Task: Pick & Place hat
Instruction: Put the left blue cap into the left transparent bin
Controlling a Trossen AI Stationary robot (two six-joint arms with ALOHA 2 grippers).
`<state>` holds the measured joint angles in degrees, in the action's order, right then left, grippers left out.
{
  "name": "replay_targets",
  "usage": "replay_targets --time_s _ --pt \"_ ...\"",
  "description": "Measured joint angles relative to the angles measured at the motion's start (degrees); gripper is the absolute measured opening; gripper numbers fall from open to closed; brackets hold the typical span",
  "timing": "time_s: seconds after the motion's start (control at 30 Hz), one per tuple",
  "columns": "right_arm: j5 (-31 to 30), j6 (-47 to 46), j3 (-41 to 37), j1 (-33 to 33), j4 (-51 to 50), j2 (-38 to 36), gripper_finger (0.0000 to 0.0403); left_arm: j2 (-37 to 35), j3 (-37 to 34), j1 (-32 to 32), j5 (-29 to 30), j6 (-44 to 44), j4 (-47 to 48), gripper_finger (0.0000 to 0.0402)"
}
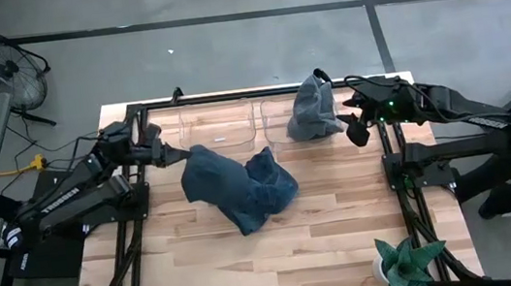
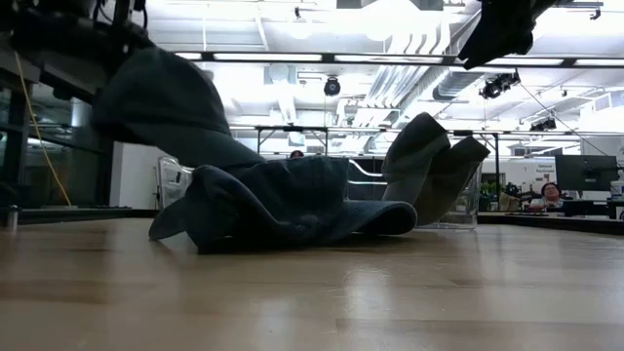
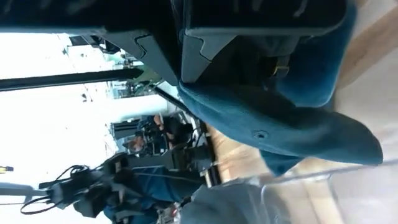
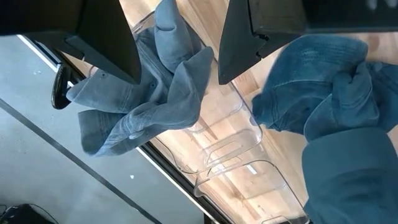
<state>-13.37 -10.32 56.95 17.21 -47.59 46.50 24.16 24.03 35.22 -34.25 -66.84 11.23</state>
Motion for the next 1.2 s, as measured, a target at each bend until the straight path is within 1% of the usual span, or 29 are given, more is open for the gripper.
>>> replay_targets --time_s 0.27,0.7,0.97,1.2 --pt "-0.17 0.25 0.00 0.00 0.02 0.02 0.0209 0.00 3.40 0.00 1.71 1.03 0.85 0.0000" --pt "-0.17 0.28 0.00 0.00 0.02 0.02 0.0209 0.03 3.59 0.00 3.14 1.08 0.80 0.0000" --pt "-0.18 0.22 0.00 0.01 0.02 0.02 0.0209 0.04 3.84 0.00 4.24 0.74 -4.90 0.0000" --pt "-0.20 0.06 0.00 0.02 0.02 0.02 0.0209 0.11 7.99 0.00 7.03 2.30 -4.92 0.0000"
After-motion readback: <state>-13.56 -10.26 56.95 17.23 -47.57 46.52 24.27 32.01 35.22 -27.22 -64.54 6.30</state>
